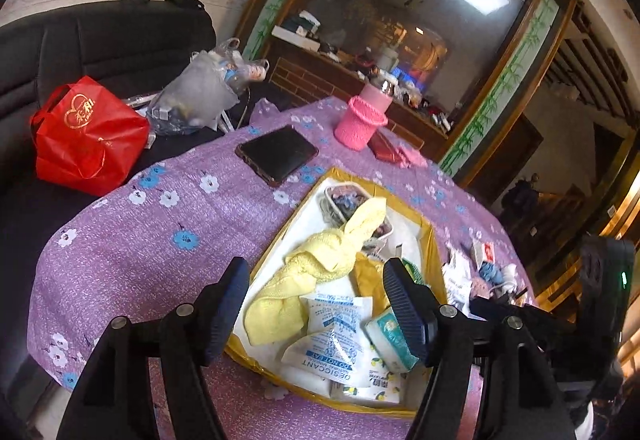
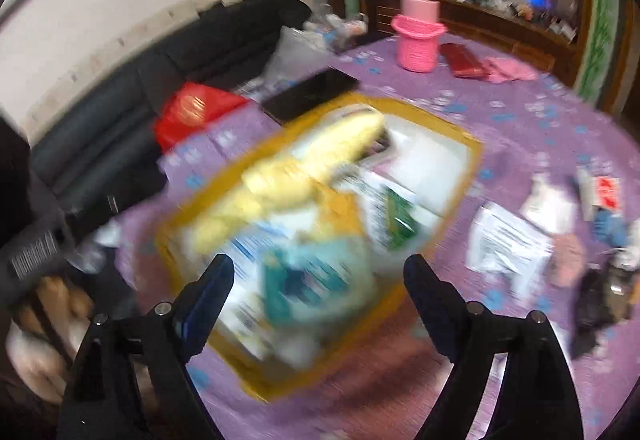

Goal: Organize soft objects
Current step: 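Carry the teal pack and desiccant packet into the tray while both grippers release them, then move both grippers back over the tablecloth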

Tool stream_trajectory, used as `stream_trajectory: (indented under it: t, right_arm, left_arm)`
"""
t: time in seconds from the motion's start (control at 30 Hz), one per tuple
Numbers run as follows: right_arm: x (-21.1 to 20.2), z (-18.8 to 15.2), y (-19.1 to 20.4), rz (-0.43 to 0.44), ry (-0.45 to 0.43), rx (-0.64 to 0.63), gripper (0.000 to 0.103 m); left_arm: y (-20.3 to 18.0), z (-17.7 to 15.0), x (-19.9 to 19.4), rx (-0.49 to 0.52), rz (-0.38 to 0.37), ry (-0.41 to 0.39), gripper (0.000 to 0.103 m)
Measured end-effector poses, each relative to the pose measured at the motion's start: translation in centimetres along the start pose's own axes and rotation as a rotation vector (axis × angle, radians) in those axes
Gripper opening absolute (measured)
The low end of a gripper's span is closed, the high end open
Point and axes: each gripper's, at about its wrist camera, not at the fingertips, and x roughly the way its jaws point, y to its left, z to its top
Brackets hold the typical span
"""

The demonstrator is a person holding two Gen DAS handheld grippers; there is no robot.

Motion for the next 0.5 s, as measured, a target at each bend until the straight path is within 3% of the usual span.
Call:
stream_trajectory:
  t: [0.1, 0.27, 0.33, 0.5]
  right_arm:
    - [1.9, 1.8, -0.4, 0.18, 0.036, 0.095, 0.087]
    - [6.4, 3.0, -0.8, 0.344, 0.155, 0.199, 0.087]
    - [7.7, 2.4, -0.8, 0.35, 0.231, 0.216, 0.086]
    - [5.1, 0.8, 0.2, 0.32, 0.202, 0.142, 0.086]
  left_arm:
    - [0.1, 0.1, -1.2, -0.011, 0.007, -0.045, 0.073]
    - [0.8, 0.5, -3.1, -0.019, 0.048, -0.1, 0.074]
    - [1.1, 0.5, -3.3, -0.02, 0.06, -0.101, 0.074]
    - [0.7, 0.2, -2.8, 0.002, 0.054, -0.072, 0.074]
